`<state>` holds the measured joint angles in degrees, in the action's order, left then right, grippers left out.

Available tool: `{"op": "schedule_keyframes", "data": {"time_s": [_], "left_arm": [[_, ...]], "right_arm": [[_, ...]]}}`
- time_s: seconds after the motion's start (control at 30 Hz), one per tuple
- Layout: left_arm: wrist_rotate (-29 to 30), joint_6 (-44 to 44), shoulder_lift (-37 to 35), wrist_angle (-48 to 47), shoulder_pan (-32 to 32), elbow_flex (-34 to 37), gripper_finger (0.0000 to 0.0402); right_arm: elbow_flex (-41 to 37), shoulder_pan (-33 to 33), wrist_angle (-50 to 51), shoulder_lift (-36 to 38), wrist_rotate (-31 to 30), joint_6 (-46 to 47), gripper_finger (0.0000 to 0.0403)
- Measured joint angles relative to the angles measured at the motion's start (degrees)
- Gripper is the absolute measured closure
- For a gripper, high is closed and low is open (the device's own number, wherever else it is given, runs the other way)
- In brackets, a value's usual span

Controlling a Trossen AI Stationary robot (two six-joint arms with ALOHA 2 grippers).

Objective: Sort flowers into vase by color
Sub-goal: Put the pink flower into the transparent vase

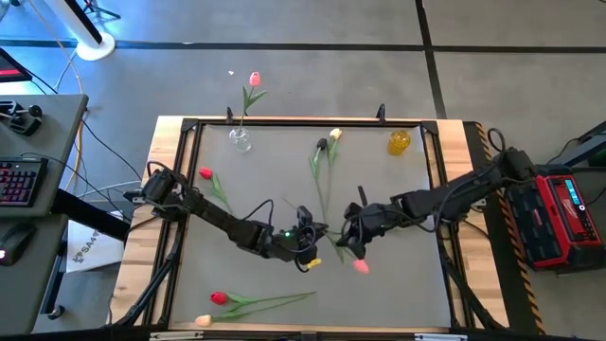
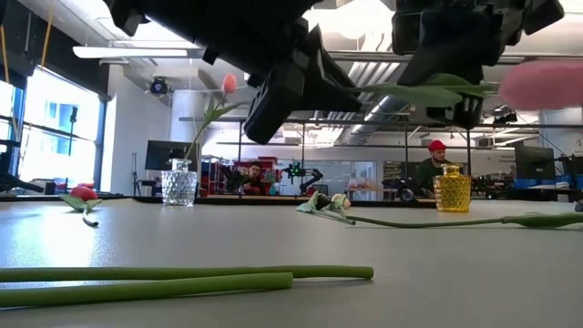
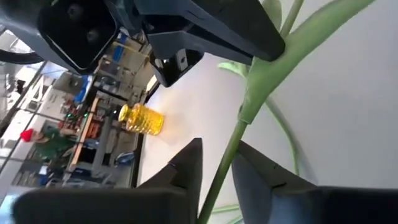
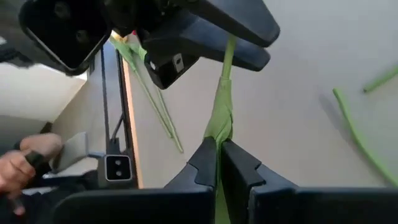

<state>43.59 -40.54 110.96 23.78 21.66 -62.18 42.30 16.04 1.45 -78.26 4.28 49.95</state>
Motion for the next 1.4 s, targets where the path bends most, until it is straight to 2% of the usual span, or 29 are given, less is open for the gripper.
{"op": "schedule_keyframes", "data": {"time_s": [0.17, 0.33, 0.43, 0.63, 0.87, 0.97, 1.13, 1.4], "left_arm": [[0.6, 1.8, 0.0, -0.9, -1.4, 0.1, 0.0393], [0.6, 5.8, -0.2, -2.5, -4.9, 0.1, 0.0399], [-1.5, 8.6, -0.2, -4.8, -8.1, 0.1, 0.04], [-7.5, 14.2, -0.3, -7.6, -14.3, 0.8, 0.0401], [-11.6, 14.5, -1.2, -8.7, -19.3, 1.3, 0.0401], [-14.0, 15.3, -4.1, -9.8, -21.3, 1.3, 0.0401], [-17.8, 15.4, -12.8, -9.6, -25.3, 3.5, 0.0401], [-28.0, 19.8, -31.6, 4.3, -38.1, 18.9, 0.0401]], "right_arm": [[0.0, -3.3, 2.0, 0.0, 2.0, -7.4, 0.038], [0.0, -7.1, 6.6, 0.1, 2.2, -12.7, 0.0342], [0.0, -9.3, 7.9, 1.8, 0.8, -14.4, 0.032], [0.0, -12.8, 12.2, 11.3, -8.8, -20.1, 0.0296], [0.0, -15.2, 20.7, 27.8, -26.5, -27.3, 0.0295], [0.0, -15.9, 24.4, 33.3, -30.8, -28.6, 0.0295], [0.0, -16.9, 29.8, 37.2, -31.1, -28.4, 0.0295], [0.0, -17.3, 32.4, 34.7, -31.1, -30.9, 0.0295]]}}
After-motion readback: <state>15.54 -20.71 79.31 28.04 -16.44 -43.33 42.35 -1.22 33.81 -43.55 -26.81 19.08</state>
